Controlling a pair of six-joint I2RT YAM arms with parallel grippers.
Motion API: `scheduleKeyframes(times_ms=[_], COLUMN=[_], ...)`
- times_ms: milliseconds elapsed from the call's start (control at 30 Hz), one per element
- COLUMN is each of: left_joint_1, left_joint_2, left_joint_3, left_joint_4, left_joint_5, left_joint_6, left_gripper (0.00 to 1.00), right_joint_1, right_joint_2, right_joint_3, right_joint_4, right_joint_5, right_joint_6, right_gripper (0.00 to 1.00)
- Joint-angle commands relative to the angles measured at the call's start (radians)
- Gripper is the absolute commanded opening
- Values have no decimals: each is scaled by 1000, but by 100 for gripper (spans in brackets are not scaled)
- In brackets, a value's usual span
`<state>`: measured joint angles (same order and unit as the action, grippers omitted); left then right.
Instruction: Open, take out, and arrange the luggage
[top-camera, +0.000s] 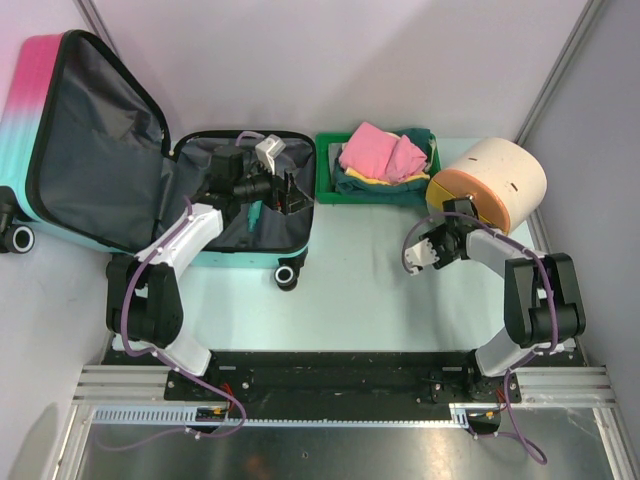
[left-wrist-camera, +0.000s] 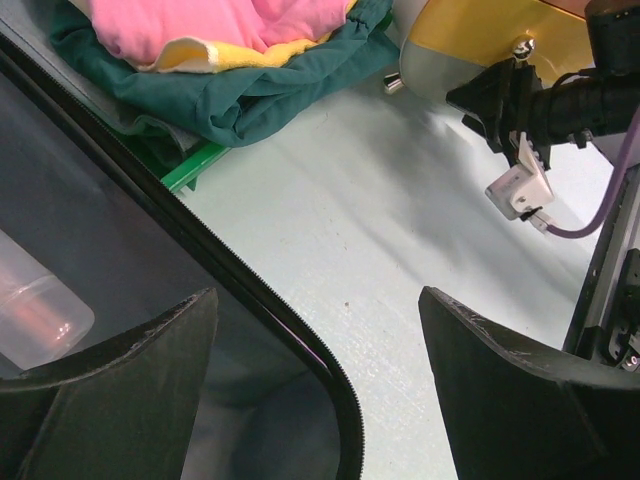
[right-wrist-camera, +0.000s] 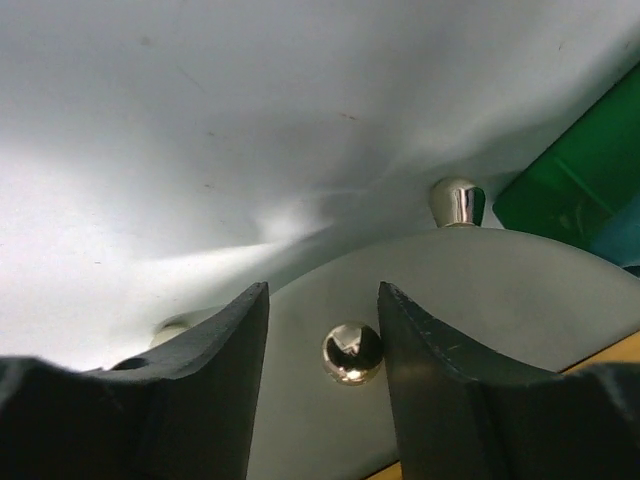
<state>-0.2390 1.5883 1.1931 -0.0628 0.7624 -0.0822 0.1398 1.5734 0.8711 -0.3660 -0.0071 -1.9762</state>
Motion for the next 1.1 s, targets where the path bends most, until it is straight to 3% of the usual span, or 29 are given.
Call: scheduleKeyframes(times_ms=[0, 200, 400, 567, 1067], left_joint_1=[-8, -13, -13, -13, -13], left_joint_2=[-31, -28, -28, -30, -37], left_joint_3=[45, 53, 48, 46, 36], left_joint_4=[29, 29, 29, 29, 31], left_joint_5=[2, -5, -6, -8, -5], left_joint_6=[6, 2, 2, 9, 21], left_gripper=[86, 86, 86, 86, 86], right_joint_1=[-19, -20, -5, 32, 211], right_joint_2=[33, 37, 22, 2, -26], right_joint_3=[40, 52, 65, 63, 65], right_joint_4=[70, 76, 26, -14, -56], right_joint_5=[7, 7, -33, -56, -48], right_joint_6=[-372, -392, -398, -368, -221], right_gripper=[50, 34, 8, 0, 0])
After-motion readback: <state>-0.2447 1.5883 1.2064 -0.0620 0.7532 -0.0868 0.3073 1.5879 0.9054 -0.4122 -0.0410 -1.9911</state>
